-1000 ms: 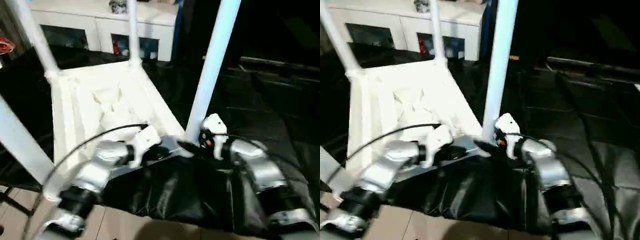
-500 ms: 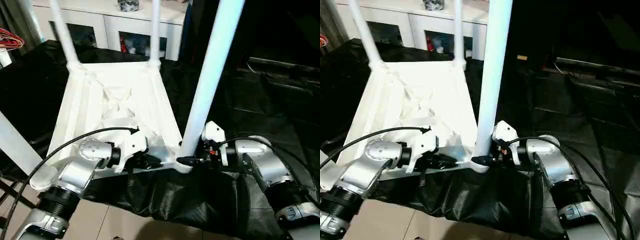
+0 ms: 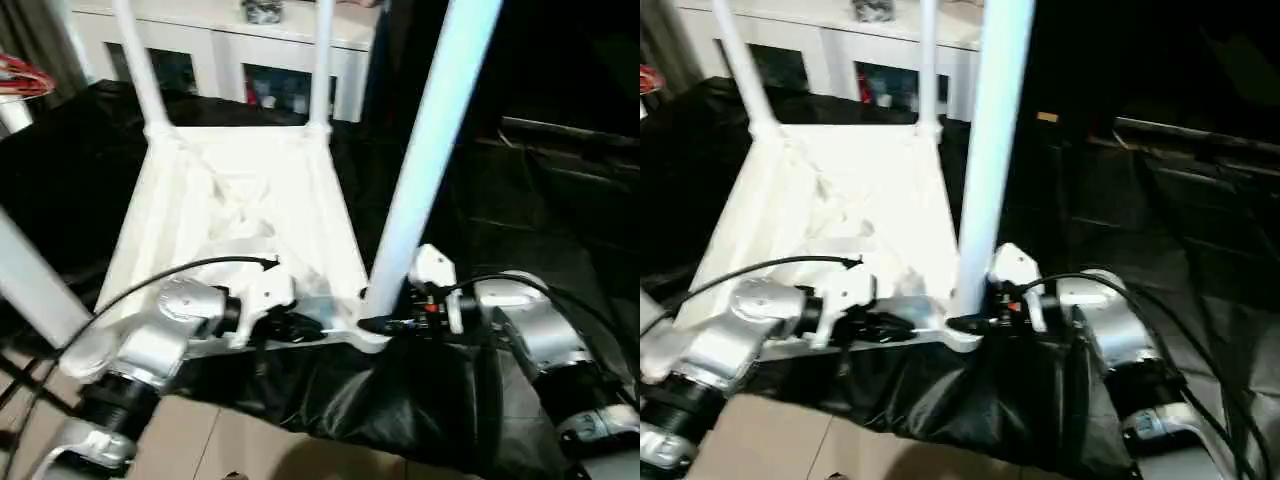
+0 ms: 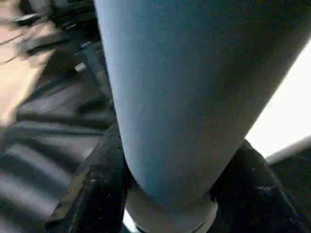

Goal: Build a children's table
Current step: Rotate leg to tighten

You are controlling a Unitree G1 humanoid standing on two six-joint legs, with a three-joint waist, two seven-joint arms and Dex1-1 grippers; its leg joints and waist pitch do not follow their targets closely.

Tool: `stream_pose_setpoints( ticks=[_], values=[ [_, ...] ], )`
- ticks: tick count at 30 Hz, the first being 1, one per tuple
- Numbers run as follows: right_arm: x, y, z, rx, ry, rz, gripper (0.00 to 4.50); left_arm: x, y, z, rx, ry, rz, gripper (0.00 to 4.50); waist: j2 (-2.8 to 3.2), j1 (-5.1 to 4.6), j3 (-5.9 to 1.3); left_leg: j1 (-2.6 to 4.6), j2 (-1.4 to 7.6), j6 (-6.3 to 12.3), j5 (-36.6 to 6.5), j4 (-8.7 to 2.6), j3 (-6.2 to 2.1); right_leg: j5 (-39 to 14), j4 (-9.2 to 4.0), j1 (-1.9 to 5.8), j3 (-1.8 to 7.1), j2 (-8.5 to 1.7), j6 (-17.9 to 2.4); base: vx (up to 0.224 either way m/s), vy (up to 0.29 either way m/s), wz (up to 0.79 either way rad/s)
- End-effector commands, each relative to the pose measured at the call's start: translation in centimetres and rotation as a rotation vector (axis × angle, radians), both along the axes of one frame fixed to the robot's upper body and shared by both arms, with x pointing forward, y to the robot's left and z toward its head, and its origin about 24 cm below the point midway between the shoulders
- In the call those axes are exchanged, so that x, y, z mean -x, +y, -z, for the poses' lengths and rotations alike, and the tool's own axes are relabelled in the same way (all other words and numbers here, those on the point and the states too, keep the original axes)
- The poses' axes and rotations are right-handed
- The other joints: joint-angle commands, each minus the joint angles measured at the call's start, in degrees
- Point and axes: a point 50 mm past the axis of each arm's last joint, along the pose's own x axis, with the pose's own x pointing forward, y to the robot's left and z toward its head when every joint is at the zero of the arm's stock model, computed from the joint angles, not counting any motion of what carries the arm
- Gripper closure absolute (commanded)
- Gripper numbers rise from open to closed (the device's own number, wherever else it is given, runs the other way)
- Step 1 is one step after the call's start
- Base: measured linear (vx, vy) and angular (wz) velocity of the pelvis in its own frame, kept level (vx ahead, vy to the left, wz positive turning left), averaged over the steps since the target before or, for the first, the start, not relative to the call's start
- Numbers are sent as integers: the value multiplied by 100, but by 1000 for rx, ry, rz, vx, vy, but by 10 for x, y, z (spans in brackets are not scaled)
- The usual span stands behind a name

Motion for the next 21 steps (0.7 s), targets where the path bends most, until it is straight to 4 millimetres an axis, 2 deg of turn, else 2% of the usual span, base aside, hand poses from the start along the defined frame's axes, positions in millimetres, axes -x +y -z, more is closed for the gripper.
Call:
stream_pose_setpoints(
  ticks=[1,2,4,5,7,9,10,12,14,15,16,21],
  values=[
    [5,31,19,-26,47,47,251,-17,-21,-17,40,-100,-123,450,-20,-80,-319,87,330,-7,-1746,-439,-173,-2690,-539,186,369,-537,-790,0,0,0],
    [2,36,23,-27,47,124,251,-17,-28,-17,48,-99,-144,450,-7,-113,-323,100,324,-64,-1816,-440,-186,-2860,-562,170,362,-543,-693,0,0,0],
    [0,40,25,-26,41,169,251,-17,-33,-17,53,-99,-156,450,-25,-175,-316,113,294,-79,-1947,-420,-194,-3156,-625,153,343,-554,-577,0,0,0],
    [-1,45,27,-28,38,214,251,-17,-39,-17,61,-101,-175,450,-36,-222,-314,70,290,-75,-1914,-429,-208,-3197,-620,176,333,-547,-518,0,0,0],
    [-2,55,28,-31,29,265,252,-17,-46,-18,69,-103,-199,450,-13,-267,-315,82,282,-64,-1948,-424,-208,-3222,-657,149,332,-544,-470,0,0,0],
    [-4,66,28,-40,22,320,252,-18,-54,-19,71,-111,-221,450,-15,-307,-325,78,276,-14,-1950,-417,-207,-3163,-654,139,337,-540,-479,0,0,0],
    [-5,75,27,-44,7,354,252,-19,-58,-20,71,-114,-228,450,6,-311,-327,78,279,-16,-1952,-424,-213,-3119,-645,138,335,-535,-496,0,0,0],
    [-7,90,24,-51,-14,385,252,-20,-66,-21,73,-121,-246,450,-2,-337,-328,64,278,-35,-1935,-437,-212,-3017,-639,138,339,-523,-512,0,0,0],
    [-7,99,19,-96,-18,373,252,-19,-70,-22,62,-132,-236,450,7,-336,-342,89,279,4,-1926,-425,-196,-2833,-623,122,359,-522,-591,0,0,0],
    [-7,101,17,-115,-13,365,252,-19,-70,-22,58,-135,-231,450,8,-337,-338,83,281,17,-1918,-429,-195,-2789,-620,124,362,-523,-607,0,0,0],
    [-8,99,15,-141,-5,363,196,-17,-71,-21,55,-135,-213,450,4,-326,-346,72,283,55,-1840,-432,-181,-2584,-597,136,377,-515,-663,0,0,0],
    [-7,86,14,-136,8,322,176,-15,-64,-20,53,-134,-185,450,19,-306,-346,57,291,95,-1721,-441,-171,-2340,-566,160,387,-514,-764,0,0,0]
  ],
)
